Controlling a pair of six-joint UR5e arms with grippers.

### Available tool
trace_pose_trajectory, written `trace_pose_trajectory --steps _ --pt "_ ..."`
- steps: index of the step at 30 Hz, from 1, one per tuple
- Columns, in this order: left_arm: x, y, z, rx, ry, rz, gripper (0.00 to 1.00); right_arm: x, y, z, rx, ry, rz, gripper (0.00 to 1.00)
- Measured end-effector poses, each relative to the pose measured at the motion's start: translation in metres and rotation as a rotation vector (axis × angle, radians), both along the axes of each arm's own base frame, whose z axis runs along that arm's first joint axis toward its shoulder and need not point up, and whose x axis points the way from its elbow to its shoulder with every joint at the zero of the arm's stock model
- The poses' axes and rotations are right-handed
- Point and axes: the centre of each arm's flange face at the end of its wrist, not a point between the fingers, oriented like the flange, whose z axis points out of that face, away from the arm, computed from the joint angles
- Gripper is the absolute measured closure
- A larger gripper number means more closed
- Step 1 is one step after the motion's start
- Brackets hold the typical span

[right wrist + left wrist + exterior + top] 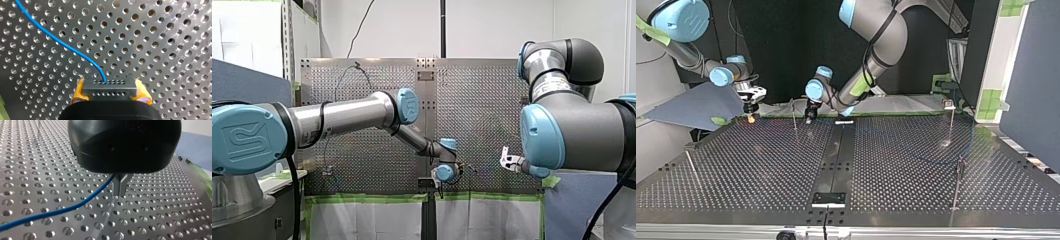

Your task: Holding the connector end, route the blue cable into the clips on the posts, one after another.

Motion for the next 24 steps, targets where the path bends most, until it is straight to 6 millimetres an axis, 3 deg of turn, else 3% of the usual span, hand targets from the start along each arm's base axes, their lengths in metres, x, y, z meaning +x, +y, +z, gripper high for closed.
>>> trace_pose_trajectory --steps 24 --pt "0.011 0.011 0.001 -0.006 -0.010 0.039 1.00 0.001 -0.012 0.009 -0.013 -0.007 0.002 1.00"
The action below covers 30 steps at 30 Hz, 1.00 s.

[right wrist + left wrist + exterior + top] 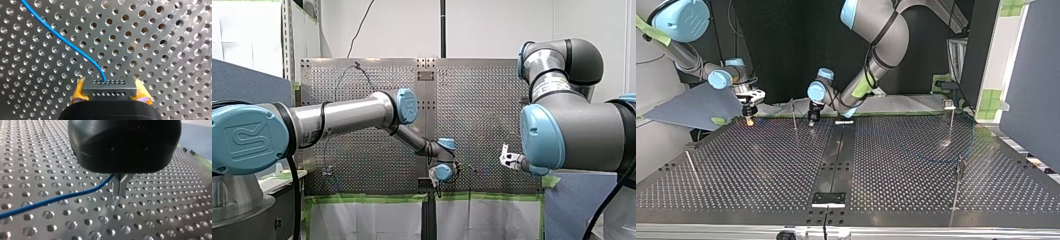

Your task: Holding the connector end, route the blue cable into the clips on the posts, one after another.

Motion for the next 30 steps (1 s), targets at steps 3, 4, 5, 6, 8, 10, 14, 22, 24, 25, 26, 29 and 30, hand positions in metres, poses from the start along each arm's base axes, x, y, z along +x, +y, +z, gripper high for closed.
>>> trace_pose_trajectory --steps 3,4,5,6,8,10,14,22,24,25,26,29,30 --pt "0.002 0.001 0.000 -0.004 -0.002 0.000 1.00 0.000 -0.001 0.001 -0.002 -0.001 0.000 1.00" --pt "0.002 0.001 0.000 -0.005 -0.003 -0.001 1.00 0.000 -0.001 0.001 -0.002 -0.001 0.000 1.00" --pt "0.002 0.001 0.000 -0.006 -0.003 -0.003 1.00 0.000 -0.001 0.001 -0.002 -0.001 0.000 1.00" --pt "0.002 0.000 0.001 -0.007 -0.003 -0.004 1.00 0.000 -0.001 0.001 -0.002 -0.001 0.000 1.00" --pt "0.001 -0.001 0.000 -0.007 -0.002 -0.008 1.00 0.001 -0.001 0.001 0.001 -0.002 0.001 1.00" --pt "0.000 -0.002 0.001 -0.006 -0.002 -0.012 1.00 0.001 -0.001 0.001 0.003 -0.002 0.001 1.00" --pt "-0.005 -0.006 0.001 0.009 -0.002 -0.027 0.69 0.001 0.000 0.000 0.008 -0.002 0.003 1.00" --pt "-0.010 -0.008 -0.001 0.078 0.000 -0.060 0.51 0.002 0.000 0.000 0.012 -0.002 0.005 1.00" --pt "-0.012 -0.008 -0.002 0.102 0.003 -0.067 0.38 0.002 0.001 0.000 0.014 -0.002 0.006 1.00" --pt "-0.012 -0.008 -0.003 0.111 0.003 -0.069 0.18 0.002 0.001 -0.001 0.015 -0.002 0.006 1.00" --pt "-0.013 -0.008 -0.003 0.123 0.003 -0.070 0.06 0.002 0.001 -0.001 0.017 -0.002 0.006 1.00" --pt "-0.016 -0.008 -0.004 0.160 0.005 -0.065 0.00 0.002 0.001 -0.001 0.020 -0.002 0.007 1.00" --pt "-0.018 -0.008 -0.005 0.171 0.006 -0.062 0.00 0.002 0.001 -0.001 0.020 -0.002 0.007 1.00"
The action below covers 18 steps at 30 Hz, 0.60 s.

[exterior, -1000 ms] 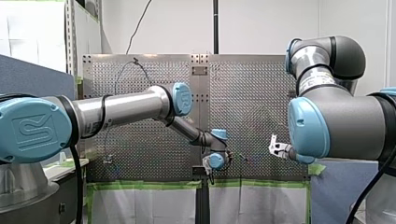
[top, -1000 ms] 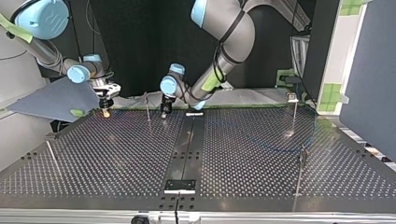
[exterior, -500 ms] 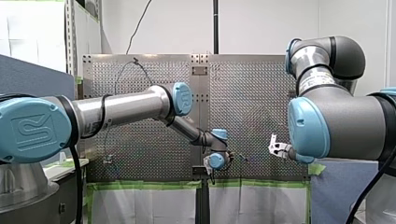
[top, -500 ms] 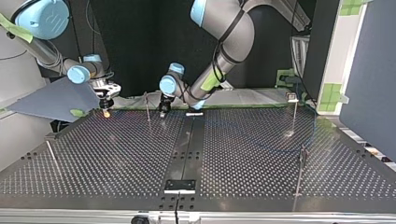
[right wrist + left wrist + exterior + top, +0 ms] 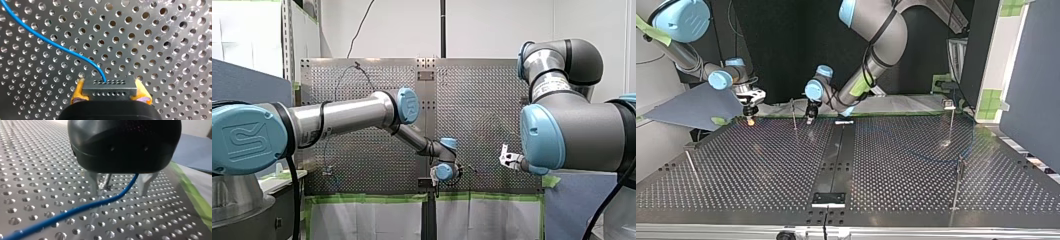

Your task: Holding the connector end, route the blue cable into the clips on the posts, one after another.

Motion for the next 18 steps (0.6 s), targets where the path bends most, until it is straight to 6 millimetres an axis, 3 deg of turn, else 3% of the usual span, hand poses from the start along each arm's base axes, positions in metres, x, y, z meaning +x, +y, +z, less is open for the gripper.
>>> trace_pose_trajectory --steps 4,10,18 --pt "-0.006 -0.002 0.003 0.048 0.003 0.001 0.00 0.000 0.000 0.000 0.002 0.000 0.000 1.00" --pt "-0.014 -0.011 0.026 0.106 0.000 -0.041 0.00 -0.001 0.000 -0.001 0.003 0.000 0.000 1.00" --pt "-0.041 -0.017 0.031 0.201 0.043 -0.119 0.00 -0.004 0.000 -0.002 0.010 0.001 -0.003 1.00"
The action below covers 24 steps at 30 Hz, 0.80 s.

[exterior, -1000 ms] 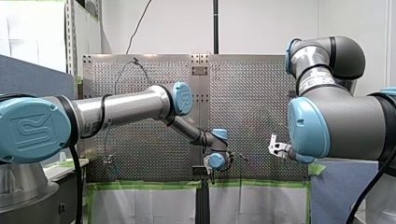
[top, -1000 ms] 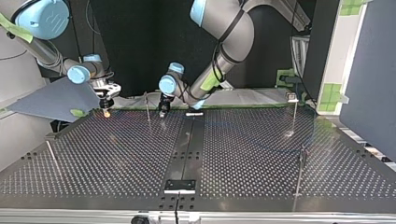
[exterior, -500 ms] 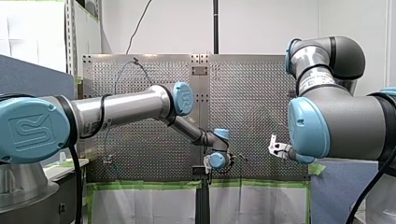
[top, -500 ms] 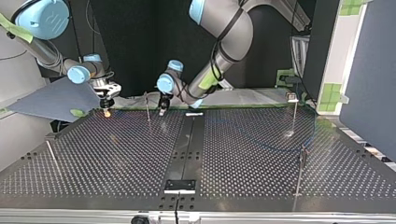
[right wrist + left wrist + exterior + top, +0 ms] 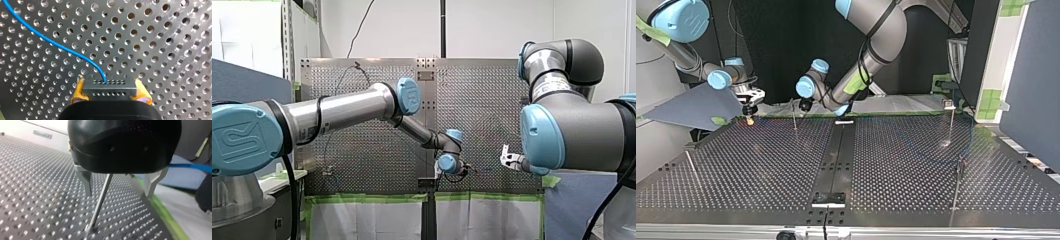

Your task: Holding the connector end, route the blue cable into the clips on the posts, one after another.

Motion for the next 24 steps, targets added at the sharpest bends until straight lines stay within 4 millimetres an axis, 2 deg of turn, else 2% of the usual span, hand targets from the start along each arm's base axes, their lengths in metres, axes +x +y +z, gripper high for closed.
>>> trace_pose_trajectory --steps 15,20,24 --pt "-0.054 0.005 -0.028 0.078 0.064 -0.033 0.00 -0.003 0.000 -0.003 0.007 0.001 -0.002 1.00" --pt "-0.066 0.011 -0.036 0.090 0.088 -0.030 0.00 -0.004 0.000 -0.003 0.008 0.002 -0.002 1.00" --pt "-0.068 0.009 -0.032 0.076 0.080 -0.025 0.00 -0.004 0.001 -0.004 0.009 0.002 -0.003 1.00"
